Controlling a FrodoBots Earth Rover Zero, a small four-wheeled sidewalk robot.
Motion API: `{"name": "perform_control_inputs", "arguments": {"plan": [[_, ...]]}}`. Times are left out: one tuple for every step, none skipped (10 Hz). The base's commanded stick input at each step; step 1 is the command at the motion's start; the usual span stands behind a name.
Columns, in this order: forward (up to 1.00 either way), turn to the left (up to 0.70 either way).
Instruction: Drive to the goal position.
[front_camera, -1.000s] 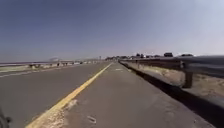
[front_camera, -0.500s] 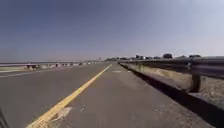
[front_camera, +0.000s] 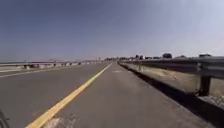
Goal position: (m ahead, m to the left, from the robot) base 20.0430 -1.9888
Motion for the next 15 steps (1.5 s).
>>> {"name": "perform_control_inputs", "arguments": {"plan": [[0.50,0.00],[0.50,0.00],[0.50,0.00],[0.50,0.00],[0.50,0.00],[0.50,0.00],[0.50,0.00],[0.50,0.00],[0.50,0.00],[0.50,0.00],[0.50,0.00],[0.50,0.00],[0.50,0.00],[0.50,0.00],[0.50,0.00]]}}
